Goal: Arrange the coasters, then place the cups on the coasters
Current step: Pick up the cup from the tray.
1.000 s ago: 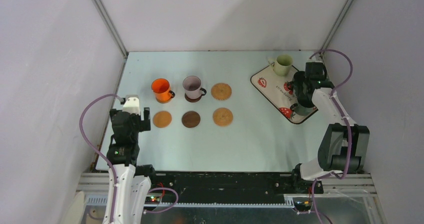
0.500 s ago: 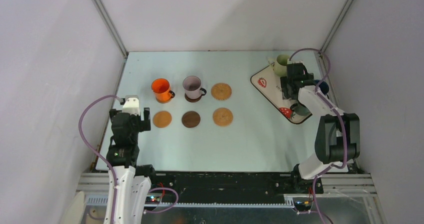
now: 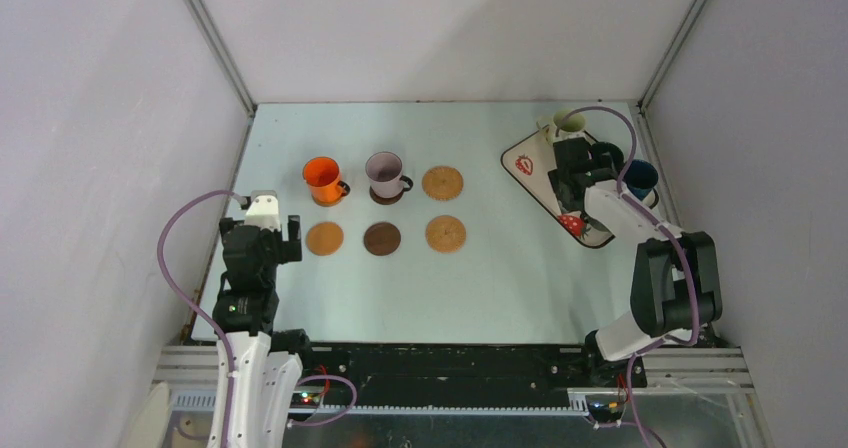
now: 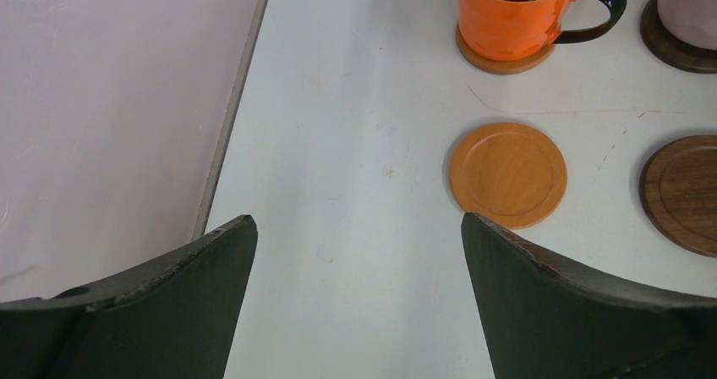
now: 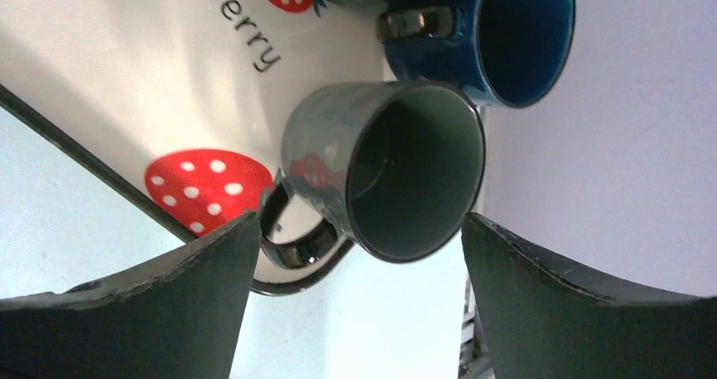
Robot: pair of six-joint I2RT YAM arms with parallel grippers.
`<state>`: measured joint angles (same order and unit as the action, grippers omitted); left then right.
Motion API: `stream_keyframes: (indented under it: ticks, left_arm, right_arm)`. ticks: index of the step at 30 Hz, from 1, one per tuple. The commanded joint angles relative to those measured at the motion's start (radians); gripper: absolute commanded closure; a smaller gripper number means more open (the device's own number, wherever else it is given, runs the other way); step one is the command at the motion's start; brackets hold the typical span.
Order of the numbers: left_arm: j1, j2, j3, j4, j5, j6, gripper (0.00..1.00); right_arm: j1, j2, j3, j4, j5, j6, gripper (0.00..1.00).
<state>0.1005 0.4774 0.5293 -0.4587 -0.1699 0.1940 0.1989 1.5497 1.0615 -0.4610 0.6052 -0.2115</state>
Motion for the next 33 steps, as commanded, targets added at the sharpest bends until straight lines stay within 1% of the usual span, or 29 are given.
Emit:
stream_keyframes:
  ticks: [1, 4, 8, 12, 17, 20, 23, 30, 33]
  left_arm:
    - [0.004, -0.007, 0.01, 0.016, 0.029, 0.02, 0.02]
    - [0.004, -0.008, 0.007, 0.018, 0.032, 0.02, 0.02]
    - [0.005, -0.011, 0.009, 0.015, 0.035, 0.019, 0.02]
    - [0.006, -0.007, 0.01, 0.014, 0.042, 0.019, 0.02]
    - [0.005, -0.01, 0.007, 0.017, 0.028, 0.019, 0.02]
    - [0.004, -0.014, 0.01, 0.012, 0.03, 0.02, 0.02]
    - [0.004, -0.013, 0.005, 0.019, 0.025, 0.02, 0.02]
    - [0.006, -0.005, 0.011, 0.013, 0.041, 0.02, 0.02]
    - [0.005, -0.014, 0.012, 0.007, 0.045, 0.021, 0.02]
  right_arm:
    - [-0.005, -0.073, -0.036, -0.023, 0.051, -0.037, 0.07]
    - [-0.005, -0.091, -0.074, -0.001, 0.075, -0.057, 0.07]
    - [-0.003, -0.092, -0.08, 0.038, 0.065, -0.052, 0.08]
    - [0.027, -0.071, -0.08, 0.08, 0.107, -0.066, 0.07]
    - [0.026, -0.071, -0.08, 0.071, 0.144, -0.071, 0.07]
    - [-0.01, -0.114, -0.087, 0.025, 0.114, -0.06, 0.07]
    - [-0.057, -0.169, -0.117, 0.02, 0.095, -0.069, 0.07]
    - [-0.088, -0.24, -0.18, 0.002, 0.059, -0.058, 0.07]
    - [-0.116, -0.257, -0.18, -0.016, 0.012, -0.043, 0.07]
